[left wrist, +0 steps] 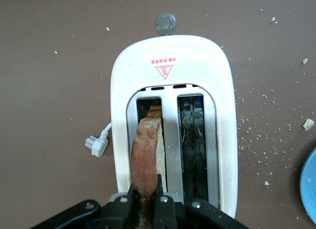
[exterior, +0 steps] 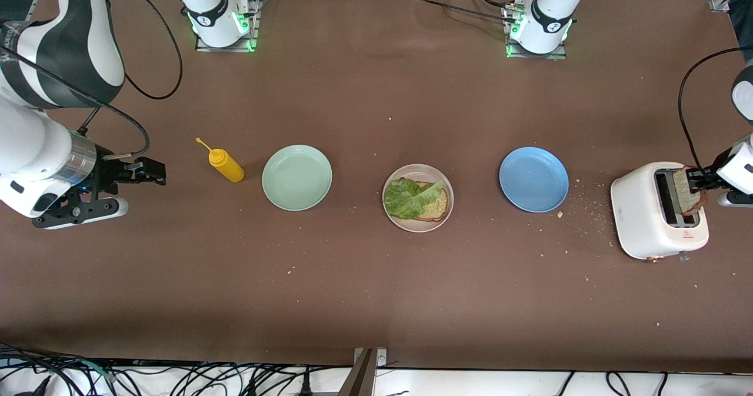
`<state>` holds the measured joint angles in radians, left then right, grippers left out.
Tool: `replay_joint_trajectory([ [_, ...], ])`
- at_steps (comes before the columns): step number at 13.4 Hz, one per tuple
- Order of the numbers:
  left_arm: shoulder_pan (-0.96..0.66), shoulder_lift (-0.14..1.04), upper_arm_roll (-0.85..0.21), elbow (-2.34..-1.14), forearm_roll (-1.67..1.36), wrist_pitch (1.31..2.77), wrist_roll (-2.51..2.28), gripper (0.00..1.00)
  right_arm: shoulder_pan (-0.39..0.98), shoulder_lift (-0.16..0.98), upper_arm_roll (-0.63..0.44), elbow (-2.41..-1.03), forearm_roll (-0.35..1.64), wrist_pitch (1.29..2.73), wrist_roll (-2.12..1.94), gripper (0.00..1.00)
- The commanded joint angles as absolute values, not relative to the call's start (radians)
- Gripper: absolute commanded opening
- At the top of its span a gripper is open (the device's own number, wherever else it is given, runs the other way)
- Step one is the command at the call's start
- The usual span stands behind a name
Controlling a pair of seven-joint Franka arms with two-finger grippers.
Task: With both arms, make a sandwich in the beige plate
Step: 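Reach the left gripper down to the toaster and grasp the toast, then lift the toast out of the toaster and carry it toward the beige plate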
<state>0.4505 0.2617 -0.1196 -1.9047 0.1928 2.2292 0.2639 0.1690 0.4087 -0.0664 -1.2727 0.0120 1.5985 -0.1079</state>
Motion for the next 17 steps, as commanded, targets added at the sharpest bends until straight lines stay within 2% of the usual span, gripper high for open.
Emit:
replay_joint_trajectory([
  [1,0.463,0.255,-0.130,-1.894,0.216,2.198,0.265,0.00,0.160,0.387,-0.051,-1.289,-0.002,1.600,-0.118,0.99],
  [3,0.463,0.241,-0.135,-1.888,0.216,2.180,0.265,0.00,0.160,0.387,-0.051,-1.289,-0.002,1.600,-0.121,1.00],
  [10,0.457,0.184,-0.159,-1.744,0.209,1.883,0.268,0.00,0.160,0.387,-0.051,-1.289,-0.002,1.598,-0.121,1.00],
  [13,0.456,0.179,-0.222,-1.639,0.206,1.717,0.261,0.00,0.160,0.387,-0.051,-1.289,-0.002,1.594,-0.123,0.99],
  [17,0.453,0.179,-0.311,-1.586,0.089,1.602,0.255,0.00,0.160,0.385,-0.051,-1.289,-0.002,1.580,-0.121,0.99],
])
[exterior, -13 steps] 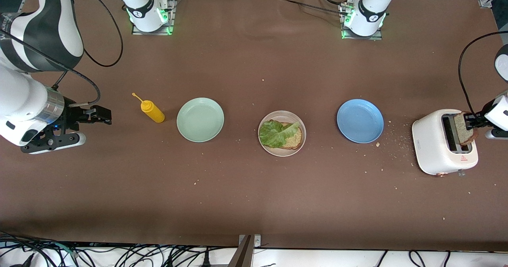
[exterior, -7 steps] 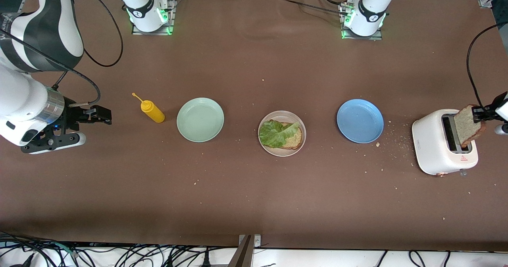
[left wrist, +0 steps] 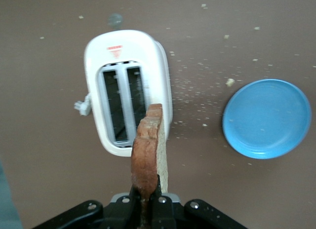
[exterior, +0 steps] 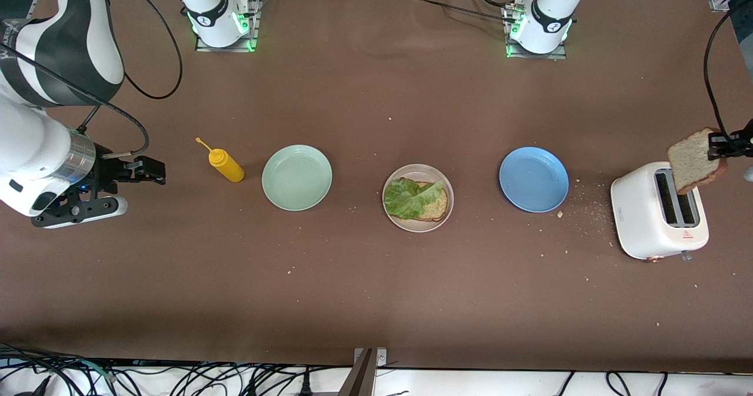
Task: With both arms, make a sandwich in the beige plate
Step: 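Lift the toast out of the toaster and carry it toward the beige plate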
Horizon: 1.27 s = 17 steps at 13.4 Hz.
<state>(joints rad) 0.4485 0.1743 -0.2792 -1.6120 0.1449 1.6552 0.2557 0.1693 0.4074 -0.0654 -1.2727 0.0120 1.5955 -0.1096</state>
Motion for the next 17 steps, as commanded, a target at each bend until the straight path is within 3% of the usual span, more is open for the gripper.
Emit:
replay_joint_trajectory([
  [1,0.453,0.179,-0.334,-1.586,0.049,1.583,0.255,0.00,0.160,0.385,-0.051,-1.289,-0.002,1.569,-0.120,0.99],
  [7,0.408,0.238,-0.487,-1.592,-0.207,1.575,0.189,0.00,0.160,0.383,-0.051,-1.289,-0.002,1.566,-0.121,0.99],
  [9,0.356,0.308,-0.494,-1.589,-0.298,1.588,0.131,0.00,0.160,0.383,-0.052,-1.289,-0.003,1.566,-0.121,0.99],
  [17,0.252,0.647,-0.495,-1.589,-0.756,1.917,0.292,0.00,0.160,0.385,-0.051,-1.289,-0.009,1.569,-0.118,1.00],
])
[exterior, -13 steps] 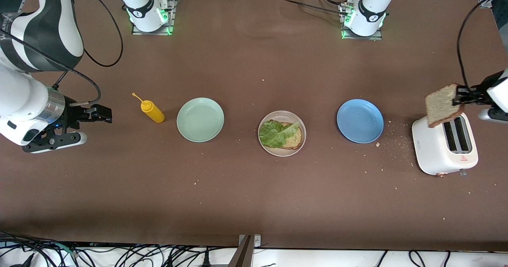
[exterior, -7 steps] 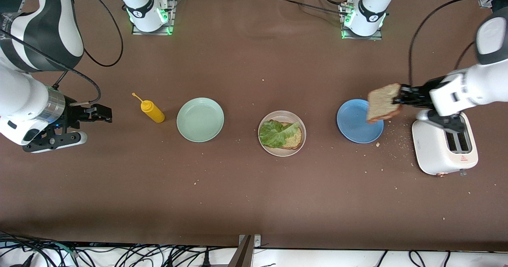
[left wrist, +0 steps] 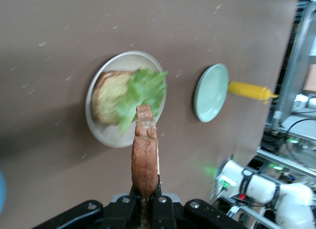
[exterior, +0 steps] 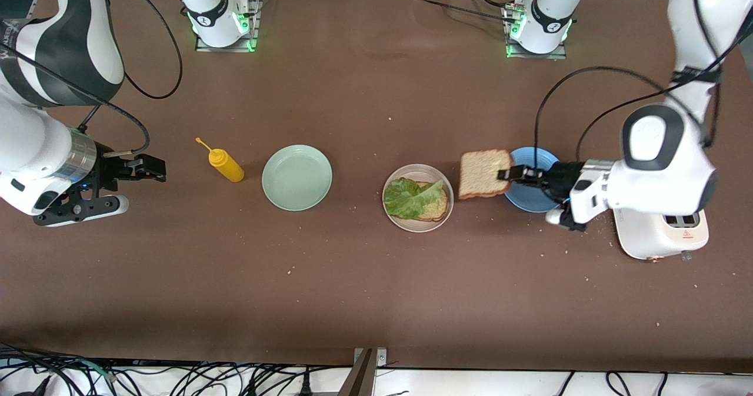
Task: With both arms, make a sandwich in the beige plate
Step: 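Lower the toast onto the lettuce on the beige plate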
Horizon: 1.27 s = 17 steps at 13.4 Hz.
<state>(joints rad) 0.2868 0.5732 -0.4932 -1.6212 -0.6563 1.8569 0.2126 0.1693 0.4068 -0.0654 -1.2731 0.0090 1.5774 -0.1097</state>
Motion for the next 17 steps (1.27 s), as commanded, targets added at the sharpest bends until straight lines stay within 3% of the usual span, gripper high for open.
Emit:
replay_joint_trajectory([
  [1,0.249,0.678,-0.495,-1.589,-0.819,1.937,0.334,0.00,0.160,0.385,-0.051,-1.289,-0.009,1.568,-0.118,1.00],
  [15,0.206,0.847,-0.485,-1.677,-1.141,2.071,0.841,0.02,0.158,0.388,-0.052,-1.289,-0.005,1.574,-0.121,1.00],
  [16,0.206,0.845,-0.476,-1.672,-1.134,2.077,0.859,0.37,0.158,0.388,-0.052,-1.289,-0.005,1.575,-0.121,1.00],
  [17,0.204,0.844,-0.465,-1.671,-1.114,2.086,0.911,0.99,0.158,0.388,-0.052,-1.289,-0.005,1.575,-0.121,1.00],
])
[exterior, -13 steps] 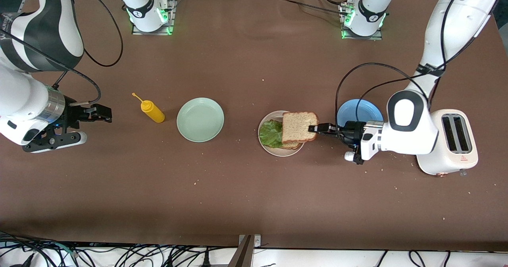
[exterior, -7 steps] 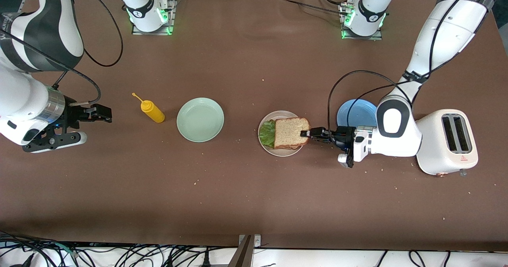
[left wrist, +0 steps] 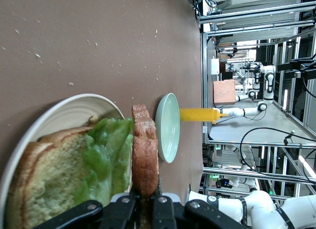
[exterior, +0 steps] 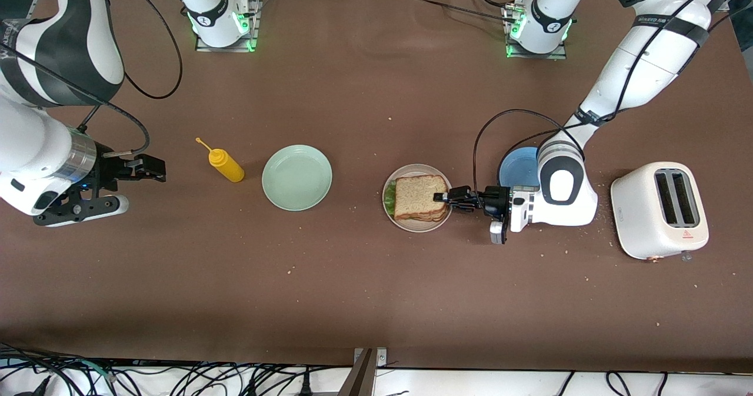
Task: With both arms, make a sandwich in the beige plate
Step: 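Lower the toast onto the lettuce on the beige plate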
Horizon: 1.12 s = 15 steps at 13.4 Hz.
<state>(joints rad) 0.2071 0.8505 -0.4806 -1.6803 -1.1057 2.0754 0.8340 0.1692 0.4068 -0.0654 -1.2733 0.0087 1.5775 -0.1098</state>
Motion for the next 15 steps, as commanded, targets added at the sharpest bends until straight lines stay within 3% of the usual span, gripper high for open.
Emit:
replay_joint_trajectory([
  [1,0.206,0.845,-0.463,-1.672,-1.105,2.092,0.949,1.00,0.158,0.388,-0.052,-1.289,-0.005,1.575,-0.121,1.00],
  [8,0.173,0.844,-0.459,-1.686,-0.873,2.255,0.963,1.00,0.158,0.388,-0.052,-1.289,-0.003,1.574,-0.121,1.00],
  [15,0.173,0.810,-0.451,-1.687,-0.701,2.266,0.928,1.00,0.156,0.388,-0.052,-1.289,-0.003,1.572,-0.121,1.00],
])
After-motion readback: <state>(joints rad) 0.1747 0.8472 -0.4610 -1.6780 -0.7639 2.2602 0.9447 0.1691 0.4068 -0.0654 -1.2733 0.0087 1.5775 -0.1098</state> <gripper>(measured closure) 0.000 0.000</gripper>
